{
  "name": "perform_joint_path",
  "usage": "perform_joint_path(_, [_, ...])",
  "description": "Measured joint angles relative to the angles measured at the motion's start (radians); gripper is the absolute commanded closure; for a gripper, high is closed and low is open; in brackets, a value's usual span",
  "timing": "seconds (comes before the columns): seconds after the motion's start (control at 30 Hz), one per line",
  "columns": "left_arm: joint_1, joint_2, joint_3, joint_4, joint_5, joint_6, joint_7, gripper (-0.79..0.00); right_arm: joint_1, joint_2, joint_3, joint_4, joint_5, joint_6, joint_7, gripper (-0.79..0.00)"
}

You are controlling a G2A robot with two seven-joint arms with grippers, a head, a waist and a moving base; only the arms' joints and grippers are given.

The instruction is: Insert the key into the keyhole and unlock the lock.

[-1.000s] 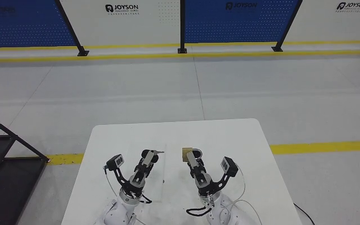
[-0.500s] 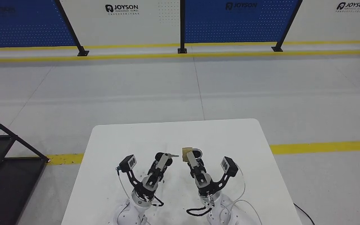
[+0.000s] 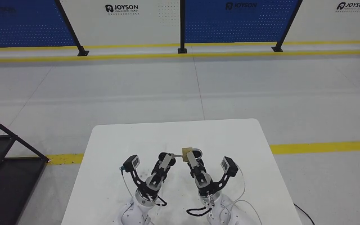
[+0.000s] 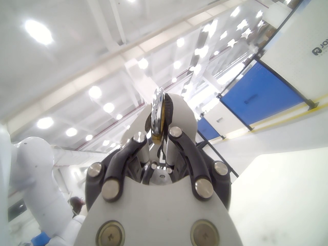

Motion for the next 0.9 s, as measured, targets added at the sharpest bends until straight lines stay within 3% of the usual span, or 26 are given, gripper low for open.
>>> perform_joint_path(0.47, [-0.010,-0.011,0.011,0.012,0.016,0.000,0.018,0.000,0.000,0.000,0.000,0.000,0.000,0.000,0.000,0.000])
perform_joint_path(0.9, [-0.011,-0.020,0.019,0.014,0.044,0.000,0.029,0.000,-0.023,-0.003,0.018,-0.044,-0.018,0.086,0.067,0.000])
